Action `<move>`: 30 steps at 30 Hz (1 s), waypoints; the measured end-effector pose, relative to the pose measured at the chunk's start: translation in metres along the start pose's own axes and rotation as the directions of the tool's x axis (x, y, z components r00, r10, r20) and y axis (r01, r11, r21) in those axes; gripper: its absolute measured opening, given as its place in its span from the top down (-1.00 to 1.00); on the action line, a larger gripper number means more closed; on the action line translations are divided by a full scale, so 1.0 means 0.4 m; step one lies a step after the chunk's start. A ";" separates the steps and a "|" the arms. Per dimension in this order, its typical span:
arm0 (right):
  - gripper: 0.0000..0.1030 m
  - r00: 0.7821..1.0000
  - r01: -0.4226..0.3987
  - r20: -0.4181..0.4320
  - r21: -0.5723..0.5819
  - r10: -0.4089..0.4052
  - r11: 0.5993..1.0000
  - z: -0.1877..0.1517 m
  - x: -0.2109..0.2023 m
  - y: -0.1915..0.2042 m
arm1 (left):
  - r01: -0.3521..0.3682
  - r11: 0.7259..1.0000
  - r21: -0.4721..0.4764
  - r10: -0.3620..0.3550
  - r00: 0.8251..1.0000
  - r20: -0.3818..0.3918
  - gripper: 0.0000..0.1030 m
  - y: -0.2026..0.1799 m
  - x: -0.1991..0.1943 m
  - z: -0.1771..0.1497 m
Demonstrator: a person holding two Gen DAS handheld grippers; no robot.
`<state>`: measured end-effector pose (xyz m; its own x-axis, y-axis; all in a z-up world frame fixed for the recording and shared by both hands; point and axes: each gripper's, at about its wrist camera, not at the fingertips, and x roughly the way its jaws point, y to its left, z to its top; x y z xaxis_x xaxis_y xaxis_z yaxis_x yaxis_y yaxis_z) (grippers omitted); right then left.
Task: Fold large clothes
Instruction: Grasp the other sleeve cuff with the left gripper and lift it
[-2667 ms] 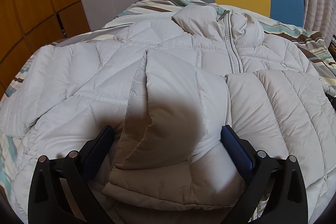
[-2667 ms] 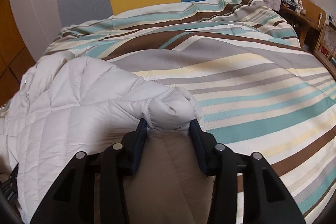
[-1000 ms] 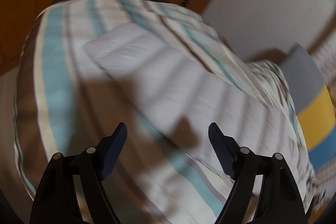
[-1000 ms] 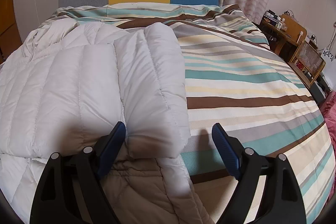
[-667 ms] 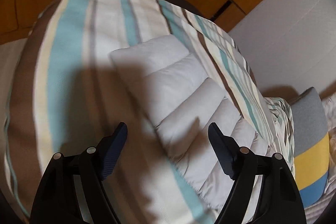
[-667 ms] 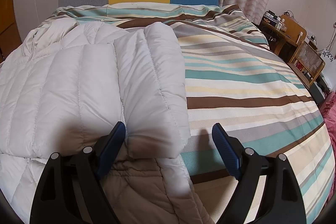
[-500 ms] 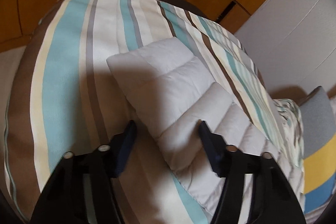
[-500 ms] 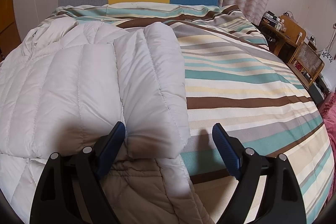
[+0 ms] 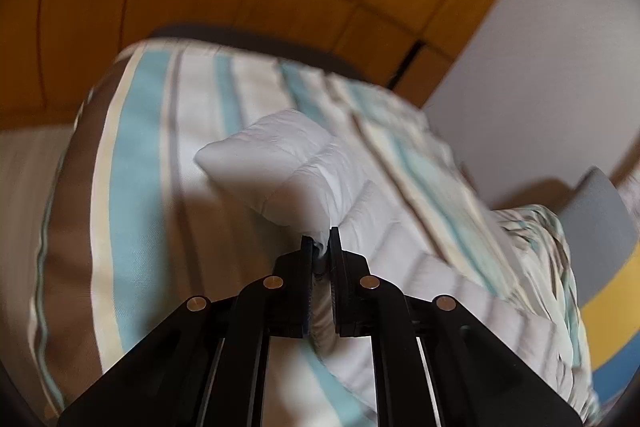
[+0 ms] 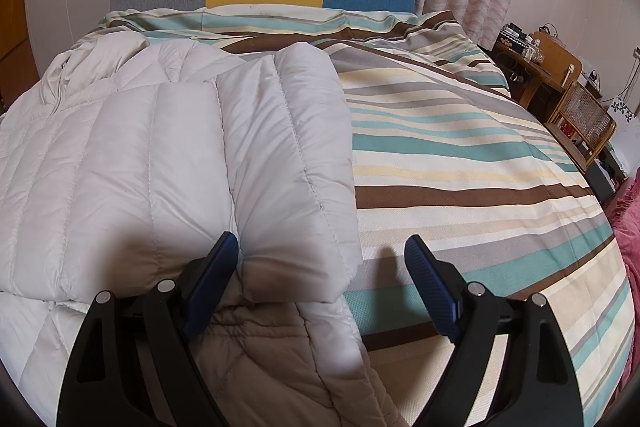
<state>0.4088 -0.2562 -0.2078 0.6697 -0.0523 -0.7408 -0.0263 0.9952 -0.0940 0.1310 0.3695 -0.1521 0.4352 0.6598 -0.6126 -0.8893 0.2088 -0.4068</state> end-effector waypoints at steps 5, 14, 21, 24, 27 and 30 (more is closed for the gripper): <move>-0.64 1.000 -0.001 0.000 0.001 0.001 1.000 0.000 -0.001 0.000 | 0.104 0.981 0.166 -0.113 0.992 0.046 0.85 -0.102 -0.094 -0.033; -0.64 1.000 -0.002 0.000 0.001 0.002 1.000 0.001 0.000 0.000 | 0.263 0.886 0.382 -0.282 0.959 -0.007 0.85 -0.263 -0.219 -0.149; -0.64 1.000 0.006 0.002 -0.005 -0.006 1.000 0.000 -0.005 0.003 | 0.351 0.775 0.526 -0.382 0.923 -0.052 0.85 -0.371 -0.317 -0.270; -0.64 1.000 0.006 0.003 -0.005 -0.006 1.000 0.002 -0.005 0.004 | 0.384 0.721 0.576 -0.417 0.905 -0.082 0.85 -0.410 -0.355 -0.327; -0.64 1.000 0.004 0.003 -0.004 -0.004 1.000 0.001 -0.006 0.005 | 0.412 0.662 0.626 -0.445 0.888 -0.113 0.85 -0.449 -0.388 -0.383; -0.64 1.000 0.003 0.003 -0.002 -0.003 1.000 0.002 -0.006 0.005 | 0.429 0.603 0.672 -0.460 0.876 -0.147 0.85 -0.488 -0.416 -0.443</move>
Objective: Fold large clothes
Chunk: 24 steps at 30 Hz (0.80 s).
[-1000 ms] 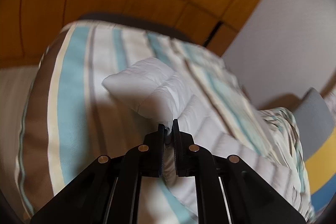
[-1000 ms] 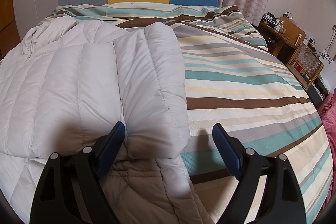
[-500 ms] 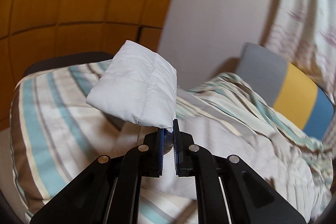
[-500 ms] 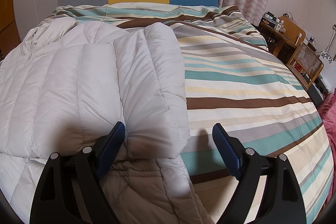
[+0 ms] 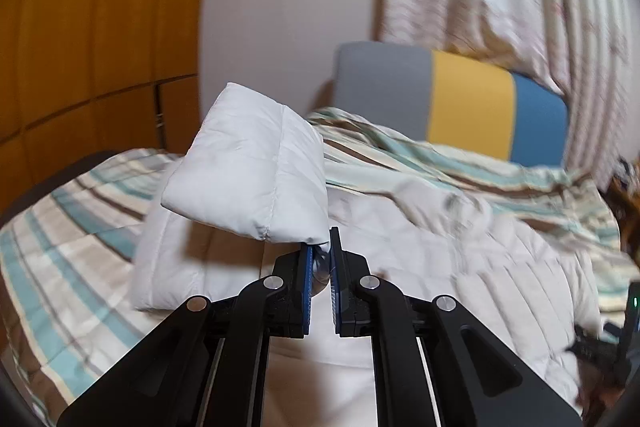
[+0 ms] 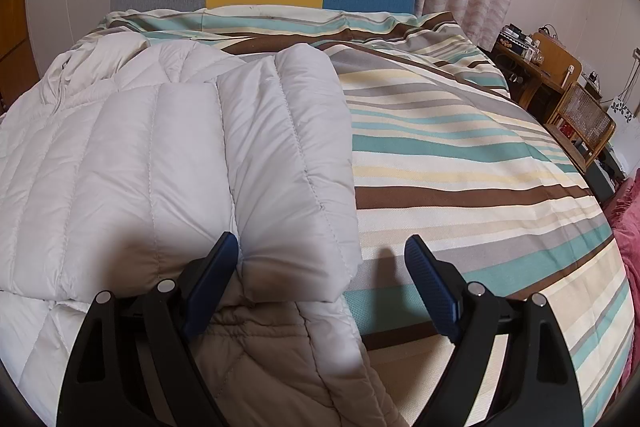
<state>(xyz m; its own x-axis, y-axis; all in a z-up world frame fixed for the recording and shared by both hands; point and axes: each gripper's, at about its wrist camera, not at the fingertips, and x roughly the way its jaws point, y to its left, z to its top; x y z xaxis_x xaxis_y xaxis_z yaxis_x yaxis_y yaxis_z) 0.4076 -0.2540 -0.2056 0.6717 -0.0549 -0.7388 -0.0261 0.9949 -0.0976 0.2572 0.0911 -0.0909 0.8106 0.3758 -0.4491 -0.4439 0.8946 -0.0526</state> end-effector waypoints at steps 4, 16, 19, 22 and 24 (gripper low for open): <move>-0.64 1.000 -0.002 0.000 0.001 0.002 1.000 -0.001 -0.002 -0.001 | 0.038 0.996 0.079 -0.036 0.999 -0.026 0.85 -0.088 0.008 -0.025; -0.64 1.000 -0.003 0.000 0.002 0.003 1.000 -0.001 -0.002 -0.001 | 0.132 0.958 0.254 -0.101 0.986 -0.132 0.85 -0.285 0.037 -0.114; -0.64 1.000 -0.003 0.001 0.002 0.003 1.000 -0.001 -0.002 -0.001 | 0.157 0.941 0.301 -0.115 0.982 -0.150 0.85 -0.336 0.044 -0.129; -0.64 1.000 -0.002 0.001 0.002 0.002 1.000 -0.001 -0.002 -0.001 | 0.189 0.920 0.345 -0.131 0.974 -0.185 0.85 -0.385 0.059 -0.148; -0.64 1.000 -0.003 0.001 0.002 0.003 1.000 -0.002 -0.002 -0.002 | 0.207 0.906 0.369 -0.136 0.969 -0.208 0.85 -0.412 0.070 -0.162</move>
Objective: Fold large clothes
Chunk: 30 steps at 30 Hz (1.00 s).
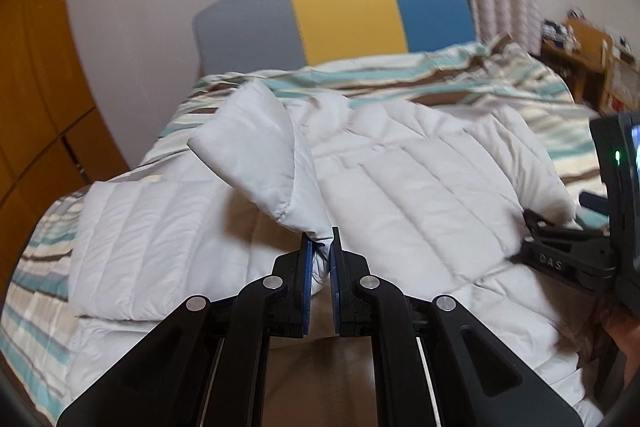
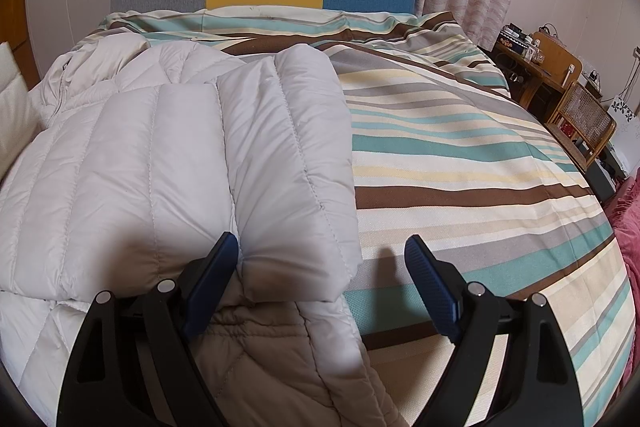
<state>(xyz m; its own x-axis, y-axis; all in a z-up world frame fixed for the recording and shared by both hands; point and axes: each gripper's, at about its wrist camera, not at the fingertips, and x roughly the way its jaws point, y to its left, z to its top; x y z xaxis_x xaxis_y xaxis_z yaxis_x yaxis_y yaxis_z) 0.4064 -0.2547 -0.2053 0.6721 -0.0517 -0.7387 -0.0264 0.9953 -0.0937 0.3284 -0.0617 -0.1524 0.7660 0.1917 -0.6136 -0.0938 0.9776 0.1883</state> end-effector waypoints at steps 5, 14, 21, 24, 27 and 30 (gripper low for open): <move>-0.64 1.000 -0.003 -0.001 0.002 0.003 1.000 0.000 0.000 0.000 | 0.048 0.998 0.050 -0.045 0.997 -0.055 0.34 -0.036 0.030 -0.009; -0.65 1.000 -0.006 0.000 0.004 0.006 1.000 -0.001 -0.002 0.001 | 0.149 0.987 -0.058 -0.146 0.988 0.047 -0.72 0.040 -0.083 -0.027; -0.64 0.997 -0.031 0.062 -0.034 0.033 0.999 0.024 -0.059 0.015 | 0.037 0.970 -0.238 -0.031 0.999 0.031 -0.72 0.252 -0.085 -0.043; -0.64 0.978 -0.097 0.180 -0.057 0.106 0.994 0.063 -0.149 0.057 | -0.036 0.947 -0.320 0.037 0.999 -0.002 -0.67 0.367 -0.060 -0.043; -0.64 0.952 -0.183 0.231 -0.086 0.198 0.979 0.114 -0.203 0.132 | -0.126 0.907 -0.402 0.116 0.992 -0.049 -0.54 0.482 -0.019 -0.034; -0.64 0.948 -0.222 0.194 -0.162 0.252 0.961 0.152 -0.188 0.236 | -0.167 0.880 -0.444 0.135 0.986 -0.103 -0.38 0.549 0.027 -0.027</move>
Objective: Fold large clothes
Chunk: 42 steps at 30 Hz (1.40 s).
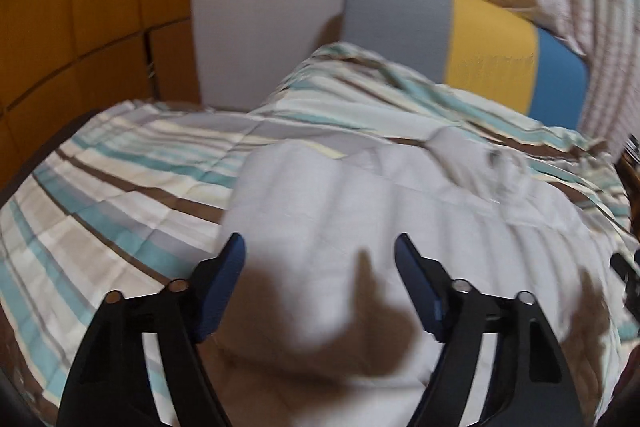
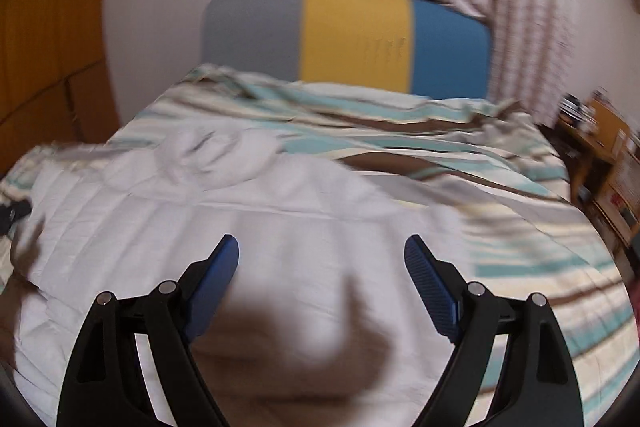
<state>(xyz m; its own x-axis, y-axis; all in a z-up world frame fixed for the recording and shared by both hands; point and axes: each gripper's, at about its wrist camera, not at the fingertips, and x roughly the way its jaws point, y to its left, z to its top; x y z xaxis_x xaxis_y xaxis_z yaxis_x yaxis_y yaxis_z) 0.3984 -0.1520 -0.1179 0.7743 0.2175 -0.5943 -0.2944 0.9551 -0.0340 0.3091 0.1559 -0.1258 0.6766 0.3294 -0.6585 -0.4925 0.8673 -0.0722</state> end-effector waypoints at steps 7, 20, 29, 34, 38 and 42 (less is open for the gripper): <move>-0.64 0.990 0.052 -0.131 -0.052 -0.058 0.997 -0.039 0.174 0.068 | -0.096 0.995 -0.015 0.092 0.985 -0.143 -0.29 0.050 0.166 0.011; -0.70 0.985 0.051 -0.165 -0.041 -0.057 0.998 -0.096 0.230 0.056 | -0.079 0.996 -0.050 0.072 0.988 -0.138 -0.62 0.076 0.185 -0.060; -0.72 0.987 0.063 -0.148 -0.047 -0.070 0.997 -0.098 0.214 0.062 | -0.007 0.998 -0.064 0.005 1.000 -0.026 -0.63 0.015 -0.007 -0.071; -0.73 0.987 0.067 -0.146 -0.048 -0.073 0.997 -0.097 0.210 0.063 | -0.027 0.998 0.061 0.034 0.993 -0.113 -0.63 -0.089 0.086 -0.103; -0.75 0.986 0.072 -0.145 -0.053 -0.079 0.996 -0.097 0.211 0.064 | 0.010 0.999 0.031 -0.005 0.989 -0.148 -0.68 -0.074 0.154 -0.130; -0.75 0.985 0.083 -0.144 -0.064 -0.091 0.995 -0.096 0.215 0.069 | -0.008 0.999 0.053 0.015 0.990 -0.142 -0.69 -0.085 0.169 -0.136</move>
<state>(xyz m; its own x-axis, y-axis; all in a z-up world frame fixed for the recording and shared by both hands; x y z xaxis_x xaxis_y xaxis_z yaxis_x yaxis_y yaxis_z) 0.4353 -0.1148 -0.2006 0.7089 0.0980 -0.6985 -0.2644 0.9550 -0.1343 0.3417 0.1285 -0.2085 0.5841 0.2862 -0.7596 -0.4683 0.8831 -0.0274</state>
